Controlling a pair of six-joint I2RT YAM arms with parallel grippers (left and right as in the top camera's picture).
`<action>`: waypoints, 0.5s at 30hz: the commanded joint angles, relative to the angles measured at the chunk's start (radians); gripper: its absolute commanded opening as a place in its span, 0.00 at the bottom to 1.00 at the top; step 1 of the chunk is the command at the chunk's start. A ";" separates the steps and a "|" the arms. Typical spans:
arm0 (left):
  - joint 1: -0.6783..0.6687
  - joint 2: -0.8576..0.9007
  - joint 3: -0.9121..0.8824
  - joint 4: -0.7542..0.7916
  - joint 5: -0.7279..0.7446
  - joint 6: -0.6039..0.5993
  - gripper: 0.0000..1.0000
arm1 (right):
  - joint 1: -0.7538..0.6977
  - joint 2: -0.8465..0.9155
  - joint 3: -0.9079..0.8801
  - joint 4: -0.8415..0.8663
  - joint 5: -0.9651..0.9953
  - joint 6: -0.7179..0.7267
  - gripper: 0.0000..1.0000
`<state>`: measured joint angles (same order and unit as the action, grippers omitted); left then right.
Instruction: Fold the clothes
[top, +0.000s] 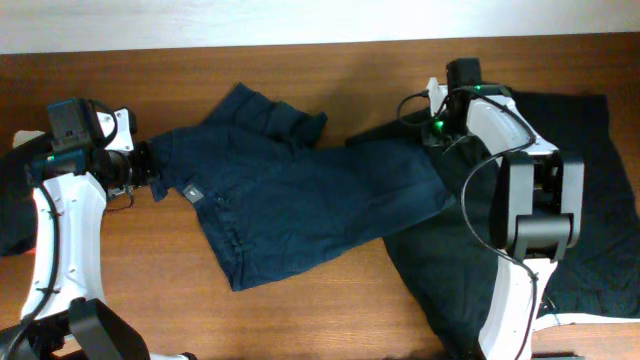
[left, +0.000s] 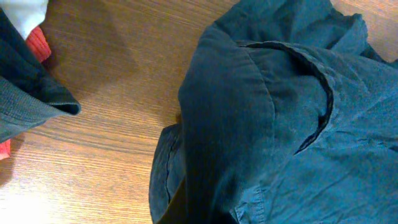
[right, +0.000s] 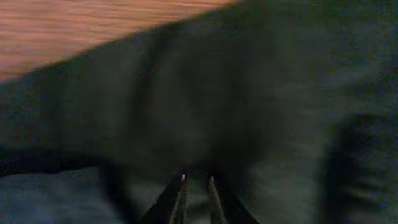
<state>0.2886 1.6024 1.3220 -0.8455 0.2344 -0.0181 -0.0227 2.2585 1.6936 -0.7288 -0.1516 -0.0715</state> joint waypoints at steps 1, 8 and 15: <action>0.006 -0.018 0.017 -0.001 0.005 0.015 0.00 | -0.122 0.041 0.000 -0.025 0.275 0.061 0.13; 0.006 -0.018 0.017 0.000 0.004 0.016 0.00 | -0.435 0.041 0.000 -0.089 0.333 0.195 0.13; 0.006 -0.018 0.017 -0.001 0.004 0.016 0.00 | -0.602 0.030 0.029 -0.161 0.253 0.275 0.25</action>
<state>0.2886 1.6024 1.3220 -0.8463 0.2344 -0.0181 -0.5938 2.2585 1.7153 -0.8574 0.1123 0.1566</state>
